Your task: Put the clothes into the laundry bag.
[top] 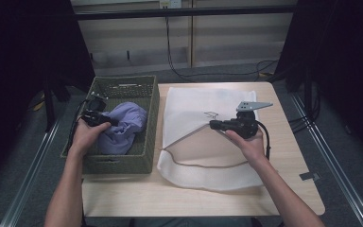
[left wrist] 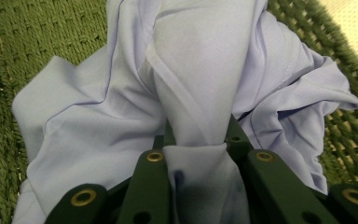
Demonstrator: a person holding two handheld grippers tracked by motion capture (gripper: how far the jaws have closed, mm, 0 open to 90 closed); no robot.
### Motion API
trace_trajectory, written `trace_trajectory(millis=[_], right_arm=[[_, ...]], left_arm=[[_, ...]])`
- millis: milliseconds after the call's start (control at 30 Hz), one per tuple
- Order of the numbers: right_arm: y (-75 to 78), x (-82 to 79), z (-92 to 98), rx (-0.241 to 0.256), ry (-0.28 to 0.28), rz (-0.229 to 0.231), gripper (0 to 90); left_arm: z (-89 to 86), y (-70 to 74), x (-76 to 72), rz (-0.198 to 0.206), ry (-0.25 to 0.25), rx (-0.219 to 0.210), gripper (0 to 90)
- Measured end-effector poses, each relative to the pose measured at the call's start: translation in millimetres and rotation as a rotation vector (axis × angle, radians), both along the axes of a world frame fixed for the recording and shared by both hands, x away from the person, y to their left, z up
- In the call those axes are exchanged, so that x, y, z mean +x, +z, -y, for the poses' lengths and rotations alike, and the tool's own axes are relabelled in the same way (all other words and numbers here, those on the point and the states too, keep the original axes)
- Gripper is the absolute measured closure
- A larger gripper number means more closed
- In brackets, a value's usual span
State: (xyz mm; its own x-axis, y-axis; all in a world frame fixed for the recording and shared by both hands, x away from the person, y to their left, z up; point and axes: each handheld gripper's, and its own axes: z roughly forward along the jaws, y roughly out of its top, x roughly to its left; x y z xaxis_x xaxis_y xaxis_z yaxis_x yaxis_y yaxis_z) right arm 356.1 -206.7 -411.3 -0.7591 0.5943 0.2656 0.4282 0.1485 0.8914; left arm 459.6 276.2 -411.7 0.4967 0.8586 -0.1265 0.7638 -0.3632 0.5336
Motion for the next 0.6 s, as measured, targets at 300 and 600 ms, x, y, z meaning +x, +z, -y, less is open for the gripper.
trace_trajectory(millis=[300, 600], right_arm=[[0.3, -0.4, -0.2, 0.000, 0.000, 0.000, 90.0], [-0.3, -0.2, -0.4, 0.000, -0.001, 0.000, 90.0]], left_arm=[[-3.5, 14.5, -13.3, 0.082, -0.006, -0.104, 77.7], [-6.9, 18.5, -22.7, 0.157, 0.006, -0.142, 77.7]])
